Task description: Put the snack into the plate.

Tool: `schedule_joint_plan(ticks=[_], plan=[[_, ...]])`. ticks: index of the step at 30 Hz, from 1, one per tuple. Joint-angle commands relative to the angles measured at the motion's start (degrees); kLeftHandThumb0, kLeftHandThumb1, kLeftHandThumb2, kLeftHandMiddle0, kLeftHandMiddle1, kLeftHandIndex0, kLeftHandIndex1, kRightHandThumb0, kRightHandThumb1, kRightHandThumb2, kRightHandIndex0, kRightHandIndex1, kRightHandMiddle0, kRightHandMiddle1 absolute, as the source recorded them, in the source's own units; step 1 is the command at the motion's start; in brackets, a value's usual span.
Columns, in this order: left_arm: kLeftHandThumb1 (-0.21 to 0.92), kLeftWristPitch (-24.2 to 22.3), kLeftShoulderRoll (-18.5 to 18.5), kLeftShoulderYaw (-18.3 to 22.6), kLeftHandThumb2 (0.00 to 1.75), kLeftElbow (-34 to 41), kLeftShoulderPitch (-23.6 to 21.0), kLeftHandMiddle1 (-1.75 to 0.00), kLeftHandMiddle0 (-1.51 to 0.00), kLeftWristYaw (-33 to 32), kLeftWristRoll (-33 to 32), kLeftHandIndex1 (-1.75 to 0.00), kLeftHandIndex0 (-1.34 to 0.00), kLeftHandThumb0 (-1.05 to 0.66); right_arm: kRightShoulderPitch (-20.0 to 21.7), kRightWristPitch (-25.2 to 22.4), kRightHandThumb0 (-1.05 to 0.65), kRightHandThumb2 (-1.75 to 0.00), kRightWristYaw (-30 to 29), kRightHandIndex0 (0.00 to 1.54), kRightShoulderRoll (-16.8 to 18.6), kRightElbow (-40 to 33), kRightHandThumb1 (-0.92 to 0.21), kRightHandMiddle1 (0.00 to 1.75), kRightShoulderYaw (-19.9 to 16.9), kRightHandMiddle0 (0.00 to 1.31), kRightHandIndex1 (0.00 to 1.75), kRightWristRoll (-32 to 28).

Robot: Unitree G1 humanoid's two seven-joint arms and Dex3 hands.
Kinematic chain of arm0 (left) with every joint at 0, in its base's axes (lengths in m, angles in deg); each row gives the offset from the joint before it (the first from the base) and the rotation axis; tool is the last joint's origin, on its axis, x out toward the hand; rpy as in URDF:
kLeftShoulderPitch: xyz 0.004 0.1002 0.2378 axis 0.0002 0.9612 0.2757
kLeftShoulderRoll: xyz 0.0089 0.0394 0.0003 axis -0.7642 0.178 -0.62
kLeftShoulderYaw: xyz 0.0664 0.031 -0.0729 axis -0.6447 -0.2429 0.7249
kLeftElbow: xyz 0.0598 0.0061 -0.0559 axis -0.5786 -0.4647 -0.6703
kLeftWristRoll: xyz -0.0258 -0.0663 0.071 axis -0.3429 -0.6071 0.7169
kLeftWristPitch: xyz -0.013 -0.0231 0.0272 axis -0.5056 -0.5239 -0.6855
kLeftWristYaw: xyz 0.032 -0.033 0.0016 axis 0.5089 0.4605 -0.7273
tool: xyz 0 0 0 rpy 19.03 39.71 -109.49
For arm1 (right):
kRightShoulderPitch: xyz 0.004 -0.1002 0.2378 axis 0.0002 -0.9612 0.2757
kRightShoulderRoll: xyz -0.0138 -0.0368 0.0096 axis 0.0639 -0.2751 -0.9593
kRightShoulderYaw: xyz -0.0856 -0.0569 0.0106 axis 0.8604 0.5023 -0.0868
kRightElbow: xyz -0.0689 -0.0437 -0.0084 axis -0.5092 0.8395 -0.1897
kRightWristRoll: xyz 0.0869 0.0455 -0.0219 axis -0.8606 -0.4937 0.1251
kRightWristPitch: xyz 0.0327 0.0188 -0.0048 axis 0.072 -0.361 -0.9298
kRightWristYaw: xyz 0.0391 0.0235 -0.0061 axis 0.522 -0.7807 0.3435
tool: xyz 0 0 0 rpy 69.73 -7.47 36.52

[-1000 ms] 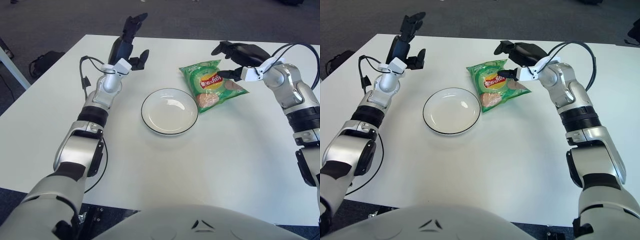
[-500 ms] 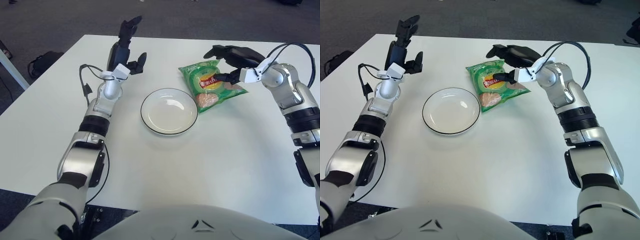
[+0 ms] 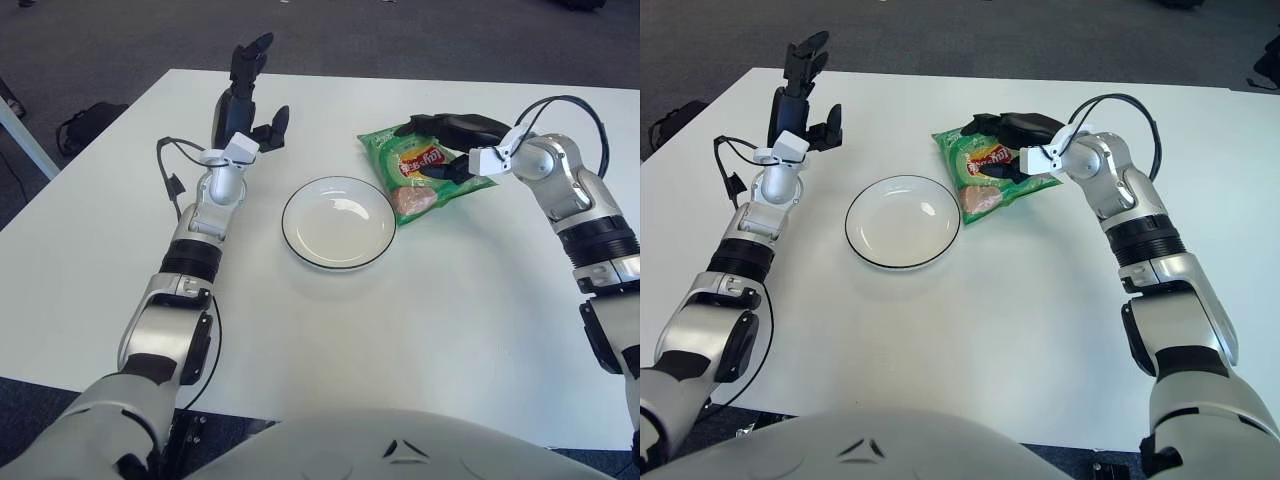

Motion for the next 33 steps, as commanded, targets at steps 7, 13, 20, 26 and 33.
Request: schedule_joint_plan(ticks=[7, 13, 20, 26, 33], plan=[[0.92, -1.3, 0.0, 0.5, 0.84, 1.6, 1.5, -0.31, -0.29, -1.1, 0.8, -0.76, 0.00, -0.52, 6.9, 2.4, -1.00, -0.94, -0.7, 0.01, 1.9, 11.4, -0.92, 0.32, 1.6, 0.00, 0.19, 1.4], [0.92, -1.6, 0.2, 0.4, 0.87, 2.3, 2.0, -0.54, -0.25, -2.3, 1.7, -0.94, 0.00, -0.51, 8.2, 3.6, -1.00, -0.91, -3.6, 0.00, 1.8, 13.5, -0.92, 0.30, 2.5, 0.00, 0.15, 3.8], [0.92, -1.3, 0.5, 0.6, 0.87, 2.2, 2.8, -0.73, -0.23, -3.3, 1.7, -1.14, 0.00, -0.50, 10.0, 3.5, -1.00, -0.88, -6.0, 0.00, 2.1, 15.9, -0.92, 0.27, 3.2, 0.00, 0.13, 5.3], [0.92, -1.0, 1.0, 0.6, 0.87, 1.1, 2.8, -0.83, -0.23, -2.6, 0.3, -1.24, 0.00, -0.51, 11.6, 3.7, -1.01, -0.88, -7.9, 0.00, 2.3, 18.1, -0.92, 0.26, 3.8, 0.00, 0.11, 6.7], [0.92, -0.3, 1.5, 0.4, 0.85, 0.6, 3.5, -0.88, -0.23, -1.8, -0.7, -1.26, 0.00, -0.52, 13.6, 4.5, -1.03, -0.89, -9.8, 0.00, 2.7, 20.1, -0.92, 0.20, 4.6, 0.00, 0.05, 7.8]])
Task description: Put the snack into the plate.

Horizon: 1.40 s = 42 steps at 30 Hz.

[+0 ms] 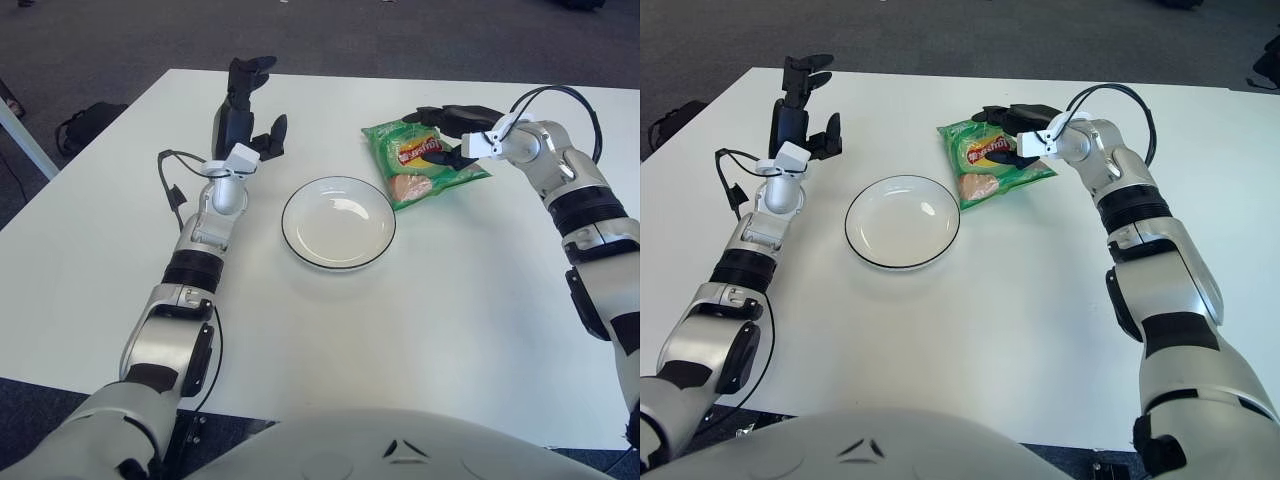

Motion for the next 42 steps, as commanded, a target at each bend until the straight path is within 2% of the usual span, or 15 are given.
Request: schedule_joint_plan(ticks=[1, 9, 19, 26, 37, 42], plan=[[0.92, 0.6, 0.1, 0.4, 0.85, -0.5, 0.9, -0.88, -0.23, 0.5, -0.8, -1.26, 0.00, -0.52, 2.4, 1.1, -1.03, -0.89, -1.2, 0.00, 0.6, 0.7, -0.92, 0.19, 0.3, 0.00, 0.04, 0.7], [0.92, 0.6, 0.9, 0.5, 0.83, 0.0, 1.9, -0.91, -0.24, 2.9, -3.5, -1.28, 0.00, -0.48, 3.5, 2.3, -1.02, -0.88, -0.5, 0.01, 0.7, 1.6, -0.92, 0.22, -0.2, 0.00, 0.03, -0.7], [0.92, 1.2, 1.2, 0.6, 0.80, 0.2, 2.6, -0.95, -0.23, 3.4, -3.6, -1.26, 0.00, -0.48, 4.5, 3.1, -1.01, -0.90, 0.8, 0.03, 1.2, 2.9, -0.92, 0.36, 0.0, 0.00, 0.03, -1.1], [0.92, 1.7, 1.4, 0.8, 0.81, 1.2, 3.3, -0.98, -0.24, 3.1, -3.6, -1.30, 0.00, -0.46, 5.3, 2.0, -0.99, -0.90, -3.4, 0.02, 4.8, 11.6, -0.92, 0.38, 2.6, 0.00, 0.02, 1.9], [0.92, 2.4, 1.8, 1.8, 0.82, 2.7, 3.5, -1.01, -0.27, 1.4, -2.8, -1.32, 0.00, -0.43, 4.3, 1.4, -0.95, -0.85, 5.6, 0.02, 5.6, 12.8, -0.92, 0.37, 2.0, 0.00, 0.02, -1.8], [0.89, 3.0, 2.2, 2.4, 0.89, 4.3, 4.2, -1.02, -0.30, 0.1, -2.6, -1.39, 0.00, -0.39, 3.7, 0.4, -0.95, -0.84, 8.4, 0.02, 5.4, 13.0, -0.92, 0.40, 4.0, 0.00, 0.01, 0.0]])
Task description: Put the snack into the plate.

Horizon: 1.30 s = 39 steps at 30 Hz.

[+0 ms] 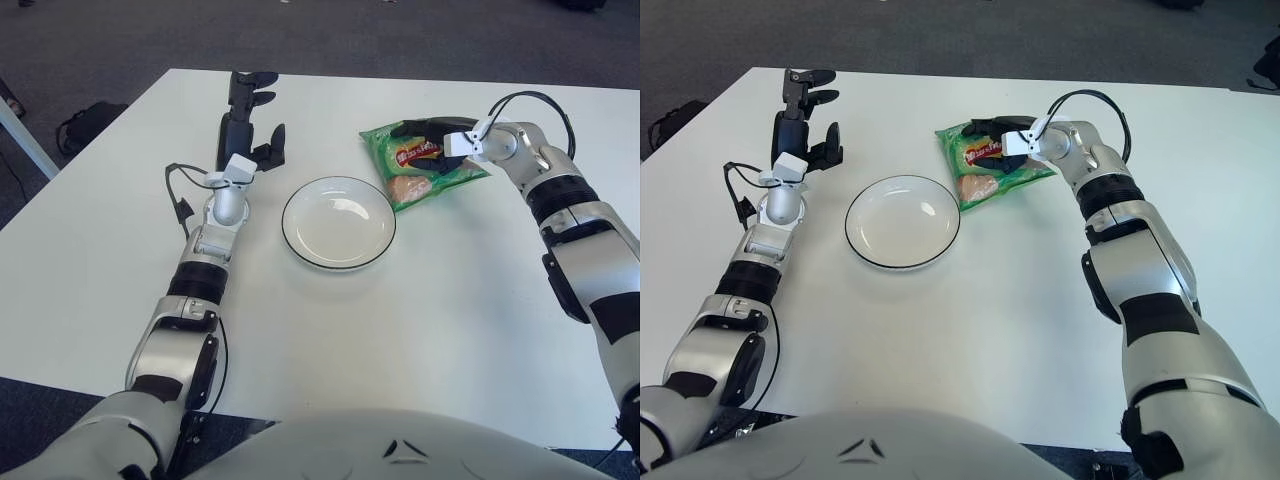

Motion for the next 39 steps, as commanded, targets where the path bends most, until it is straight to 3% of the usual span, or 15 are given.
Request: schedule_joint_plan(ticks=[1, 10, 13, 18, 20, 21, 23, 24, 25, 27, 30, 31, 34, 37, 39], plan=[[0.87, 1.0, 0.4, 0.8, 0.91, 1.5, 1.1, -1.02, -0.30, -1.4, 0.5, -1.41, 0.00, -0.38, -1.0, -0.9, -0.95, -0.84, 2.4, 0.01, 0.0, 0.6, -0.92, 0.40, 1.6, 0.00, 0.01, 1.0], [0.80, 3.4, 0.5, 2.3, 1.05, 2.9, 2.8, -1.04, -0.34, -4.5, 1.2, -1.50, 0.00, -0.35, -0.8, -2.3, -0.97, -0.90, 5.5, 0.00, 0.1, 2.0, -0.92, 0.43, 5.3, 0.00, 0.00, 3.2], [0.88, 4.3, 0.6, 2.8, 0.70, 2.9, 3.0, -1.04, -0.37, -5.4, 1.3, -1.67, -0.12, -0.34, -1.1, -2.3, -0.95, -0.90, 7.1, 0.00, 0.2, 1.7, -0.92, 0.50, 5.6, 0.00, 0.00, 2.5], [0.91, 6.3, 1.0, 3.8, 0.56, 2.8, 2.9, -1.03, -0.38, -8.1, 2.3, -1.73, -0.17, -0.34, -2.6, -2.0, -0.90, -0.86, 6.2, 0.04, -0.5, 0.5, -0.92, 0.66, 5.6, 0.00, 0.02, 2.4], [0.92, 7.4, 1.2, 4.2, 0.54, 2.5, 2.7, -1.03, -0.38, -9.4, 2.6, -1.74, -0.18, -0.34, -3.5, -1.4, -0.85, -0.82, 4.7, 0.13, -1.3, -0.5, -0.92, 0.85, 5.8, 0.00, 0.08, 2.9], [0.92, 7.9, 1.3, 4.3, 0.54, 2.3, 2.6, -1.03, -0.38, -9.8, 2.7, -1.74, -0.18, -0.34, -3.9, -1.2, -0.83, -0.80, 4.0, 0.12, -1.7, -0.9, -0.92, 0.93, 5.9, 0.00, 0.21, 3.1], [0.92, 8.7, 1.4, 4.6, 0.53, 2.0, 2.4, -1.03, -0.38, -10.3, 2.6, -1.74, -0.19, -0.34, -4.4, -0.8, -0.79, -0.71, 2.6, 0.05, -2.2, -1.4, -0.92, 1.17, 6.0, 0.01, 0.73, 3.6], [0.92, 9.1, 1.5, 4.7, 0.53, 1.8, 2.3, -1.03, -0.38, -9.9, 1.7, -1.74, -0.19, -0.34, -4.8, -0.2, -0.78, -0.69, 1.0, 0.04, -2.5, -1.6, -0.92, 1.21, 6.2, 0.01, 0.82, 4.0], [0.92, 9.5, 1.6, 4.8, 0.53, 1.7, 2.2, -1.05, -0.37, -9.5, 1.0, -1.75, -0.19, -0.34, -5.0, 0.4, -0.74, -0.66, -0.2, 0.02, -2.8, -1.7, -0.89, 1.38, 6.3, 0.06, 1.08, 4.3], [0.92, 10.5, 1.6, 5.1, 0.52, 1.3, 1.8, -1.06, -0.36, -8.4, -0.8, -1.75, -0.19, -0.35, -5.5, 1.2, -0.61, -0.73, -3.7, 0.01, -3.4, -2.1, -0.80, 1.55, 6.5, 0.17, 1.38, 5.2], [0.92, 11.5, 1.4, 5.2, 0.52, 0.9, 1.4, -1.09, -0.35, -7.5, -1.9, -1.75, -0.19, -0.35, -5.9, 1.6, -0.47, -0.91, -7.2, 0.00, -3.7, -2.1, -0.64, 1.68, 6.4, 0.34, 1.63, 5.9], [0.92, 11.6, 1.2, 5.3, 0.52, 0.9, 1.3, -1.09, -0.35, -7.2, -1.9, -1.75, -0.19, -0.35, -6.2, 1.5, -0.45, -0.96, -8.7, 0.00, -3.8, -2.2, -0.60, 1.71, 6.2, 0.37, 1.67, 5.9], [0.92, 11.8, 0.8, 5.5, 0.52, 1.0, 1.3, -1.11, -0.35, -6.8, -2.0, -1.75, -0.19, -0.35, -6.7, 1.9, -0.15, -1.21, -11.6, 0.33, -4.1, -2.2, -0.41, 1.73, 5.8, 0.46, 1.72, 5.8], [0.92, 11.7, 0.7, 5.8, 0.52, 0.9, 1.2, -1.11, -0.35, -6.5, -1.9, -1.75, -0.19, -0.35, -7.0, 2.7, -0.05, -1.39, -13.3, 0.58, -4.4, -2.0, -0.20, 1.74, 5.5, 0.66, 1.56, 5.2], [0.92, 12.1, 0.6, 6.1, 0.52, 0.9, 1.1, -1.12, -0.35, -6.1, -2.5, -1.75, -0.19, -0.35, -7.9, 3.8, -0.02, -1.44, -14.9, 0.70, -4.7, -2.2, -0.14, 1.74, 4.3, 0.68, 1.49, 3.9]])
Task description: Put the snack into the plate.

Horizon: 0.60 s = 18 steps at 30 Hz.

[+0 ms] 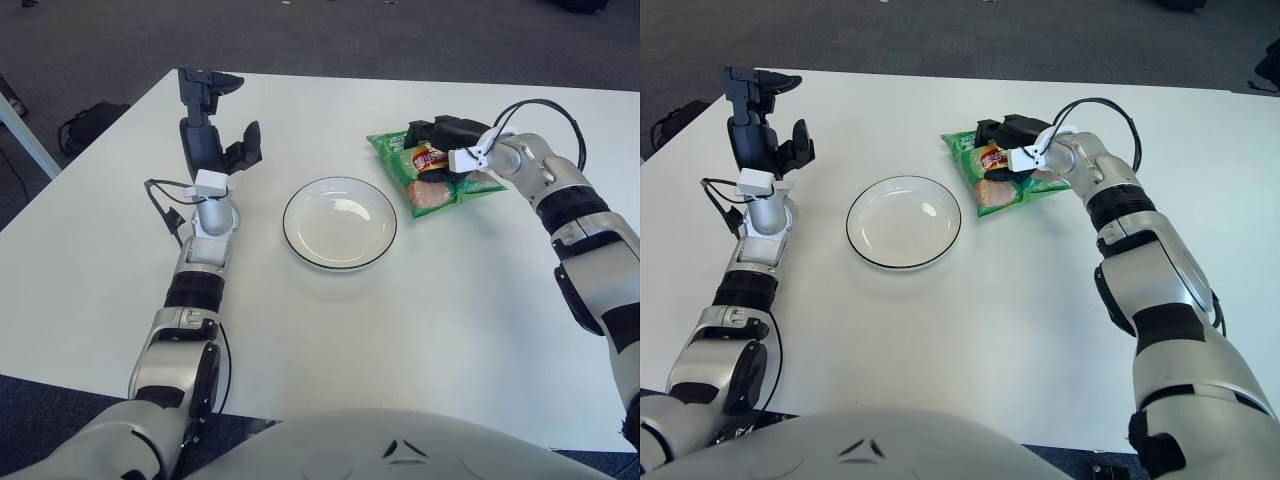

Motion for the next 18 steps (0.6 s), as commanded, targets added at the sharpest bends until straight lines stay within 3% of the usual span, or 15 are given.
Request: schedule_joint_plan(ticks=[1, 6, 11, 18], plan=[[0.92, 1.1, -0.9, 1.0, 0.52, -0.5, -1.3, -1.12, -0.35, 0.8, -1.0, -1.75, -0.19, -0.35, -4.7, 1.7, -0.02, -1.45, -0.7, 0.73, -1.0, 0.8, -0.12, 1.74, -0.5, 0.68, 1.47, -0.3], [0.92, 1.3, -1.0, 1.7, 0.52, -1.1, -2.0, -1.12, -0.36, 2.1, -2.3, -1.75, -0.19, -0.35, -6.0, 1.7, 0.00, -1.54, -1.2, 0.84, -0.9, 0.4, -0.06, 1.75, -3.5, 0.64, 1.52, -3.4], [0.92, 1.1, -1.0, 2.5, 0.52, -1.7, -1.9, -1.09, -0.31, 1.6, -1.7, -1.75, -0.19, -0.35, -5.7, 0.4, 0.00, -1.56, -0.2, 0.85, -1.3, -0.1, -0.06, 1.75, -4.5, 0.60, 1.57, -3.9], [0.92, -1.3, 0.0, 2.8, 0.53, 1.9, 0.5, -1.02, -0.25, 1.9, -1.5, -1.75, -0.19, -0.35, -5.9, 1.1, 0.00, -1.56, -4.8, 0.84, -1.8, -0.9, -0.07, 1.75, -5.2, 0.59, 1.59, -3.2]])
